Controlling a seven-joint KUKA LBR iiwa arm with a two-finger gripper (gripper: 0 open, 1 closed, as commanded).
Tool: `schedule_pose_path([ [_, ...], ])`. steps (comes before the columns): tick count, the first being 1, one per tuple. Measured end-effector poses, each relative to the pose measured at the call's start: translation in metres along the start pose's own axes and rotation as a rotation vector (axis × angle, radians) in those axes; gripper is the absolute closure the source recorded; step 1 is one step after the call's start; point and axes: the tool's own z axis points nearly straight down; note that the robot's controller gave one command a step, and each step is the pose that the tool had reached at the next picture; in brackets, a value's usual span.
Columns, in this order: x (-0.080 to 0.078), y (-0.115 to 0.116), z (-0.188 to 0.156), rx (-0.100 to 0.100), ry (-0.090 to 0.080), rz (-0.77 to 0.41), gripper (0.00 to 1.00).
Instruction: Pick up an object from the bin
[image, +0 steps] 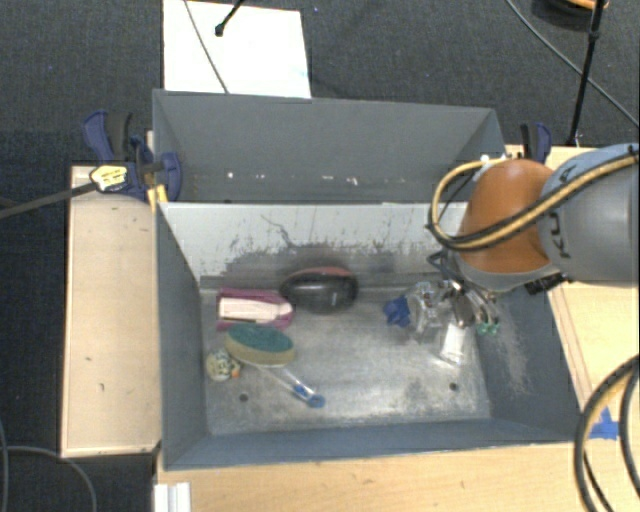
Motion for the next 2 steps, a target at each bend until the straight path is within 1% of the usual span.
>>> schedule_pose_path([
  [1, 0.003, 0.000, 0.002, 0.000, 0.009, -0.003, 0.00],
  [2, 0.015, 0.068, -0.118, -0.002, 0.004, 0.140, 0.00],
])
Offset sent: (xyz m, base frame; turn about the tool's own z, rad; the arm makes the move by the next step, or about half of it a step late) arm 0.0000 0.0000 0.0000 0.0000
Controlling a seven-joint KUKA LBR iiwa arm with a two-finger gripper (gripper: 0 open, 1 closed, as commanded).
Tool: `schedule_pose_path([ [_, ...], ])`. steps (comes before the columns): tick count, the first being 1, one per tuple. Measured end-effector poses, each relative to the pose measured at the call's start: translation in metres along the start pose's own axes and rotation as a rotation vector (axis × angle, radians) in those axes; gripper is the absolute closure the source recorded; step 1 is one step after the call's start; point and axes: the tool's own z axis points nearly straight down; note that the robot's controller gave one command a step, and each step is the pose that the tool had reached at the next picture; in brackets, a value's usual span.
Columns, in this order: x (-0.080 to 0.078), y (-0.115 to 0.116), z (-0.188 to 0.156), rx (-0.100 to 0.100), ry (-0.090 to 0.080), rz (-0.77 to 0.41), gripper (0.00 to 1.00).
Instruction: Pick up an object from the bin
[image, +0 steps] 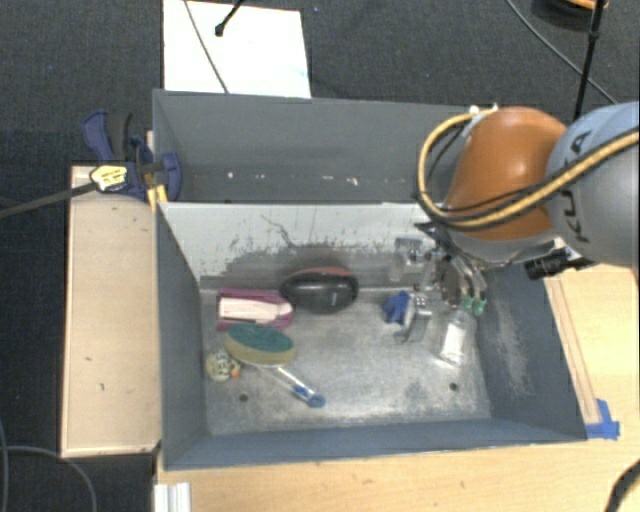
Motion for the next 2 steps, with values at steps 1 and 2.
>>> schedule_pose_path([
  [1, -0.024, -0.058, 0.041, 0.005, 0.008, 0.085, 0.00],
  [2, -0.031, -0.026, 0.130, 0.003, 0.014, 0.152, 0.00],
])
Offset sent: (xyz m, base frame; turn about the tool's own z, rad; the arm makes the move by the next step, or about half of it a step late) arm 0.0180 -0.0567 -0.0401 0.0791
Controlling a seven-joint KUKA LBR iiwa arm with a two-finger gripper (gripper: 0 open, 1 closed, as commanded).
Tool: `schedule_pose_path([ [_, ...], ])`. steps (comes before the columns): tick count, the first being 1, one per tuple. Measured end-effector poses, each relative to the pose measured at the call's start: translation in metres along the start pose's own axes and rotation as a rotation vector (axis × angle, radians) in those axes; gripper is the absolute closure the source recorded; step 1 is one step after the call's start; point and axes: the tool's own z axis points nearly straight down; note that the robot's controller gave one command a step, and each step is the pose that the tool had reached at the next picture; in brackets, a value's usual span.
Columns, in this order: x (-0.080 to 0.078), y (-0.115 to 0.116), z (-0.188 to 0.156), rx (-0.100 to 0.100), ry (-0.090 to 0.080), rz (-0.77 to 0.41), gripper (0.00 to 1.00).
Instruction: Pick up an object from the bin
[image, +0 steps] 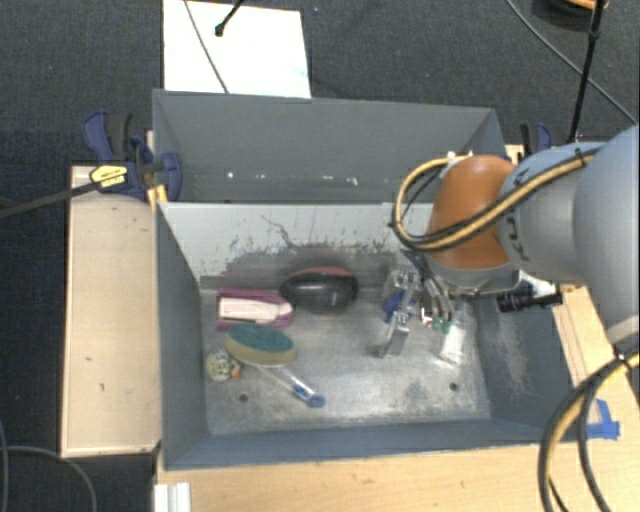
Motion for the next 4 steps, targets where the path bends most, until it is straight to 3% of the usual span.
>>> schedule_pose_path([
  [1, -0.002, -0.002, -0.005, 0.001, -0.008, -0.002, 1.00],
  [2, -0.002, -0.002, -0.005, 0.001, -0.007, -0.004, 0.00],
  [3, -0.020, -0.084, -0.006, 0.004, -0.011, -0.098, 0.00],
  [4, 0.001, -0.050, -0.005, 0.001, -0.006, -0.469, 0.00],
])
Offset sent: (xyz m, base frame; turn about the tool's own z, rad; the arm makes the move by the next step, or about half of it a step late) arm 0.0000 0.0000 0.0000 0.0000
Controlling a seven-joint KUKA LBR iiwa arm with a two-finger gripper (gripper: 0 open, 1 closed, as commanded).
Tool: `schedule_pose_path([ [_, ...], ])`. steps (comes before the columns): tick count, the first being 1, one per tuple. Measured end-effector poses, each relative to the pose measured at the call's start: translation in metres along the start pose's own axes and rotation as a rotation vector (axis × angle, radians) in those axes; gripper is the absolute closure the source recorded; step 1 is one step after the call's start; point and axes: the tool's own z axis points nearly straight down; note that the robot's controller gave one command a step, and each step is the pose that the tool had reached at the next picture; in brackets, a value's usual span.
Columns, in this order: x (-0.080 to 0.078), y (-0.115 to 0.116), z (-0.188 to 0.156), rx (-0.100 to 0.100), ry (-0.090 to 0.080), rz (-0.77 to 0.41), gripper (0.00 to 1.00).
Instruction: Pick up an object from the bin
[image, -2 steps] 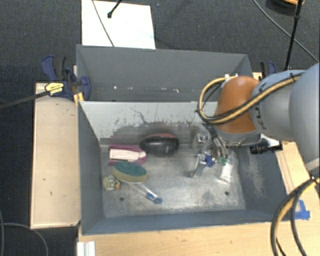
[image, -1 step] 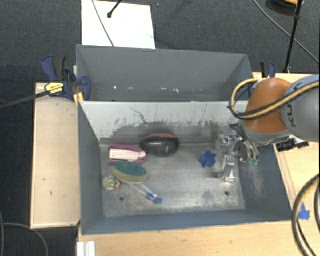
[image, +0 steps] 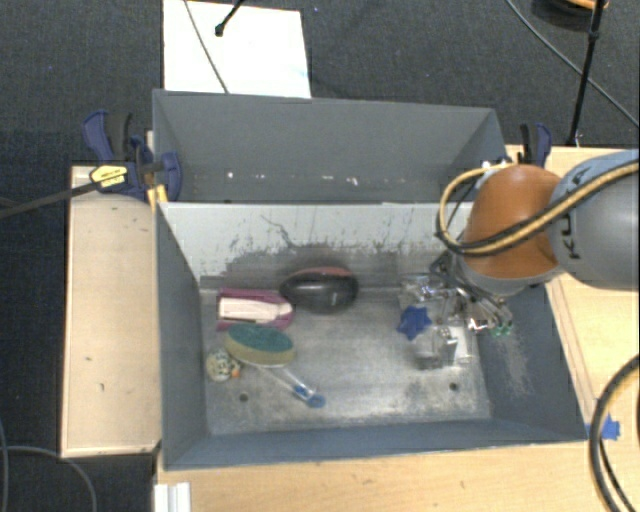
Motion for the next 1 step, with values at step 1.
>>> schedule_pose_path([
  [1, -0.0002, -0.0008, -0.0008, 0.001, -0.001, 0.002, 1.00],
])
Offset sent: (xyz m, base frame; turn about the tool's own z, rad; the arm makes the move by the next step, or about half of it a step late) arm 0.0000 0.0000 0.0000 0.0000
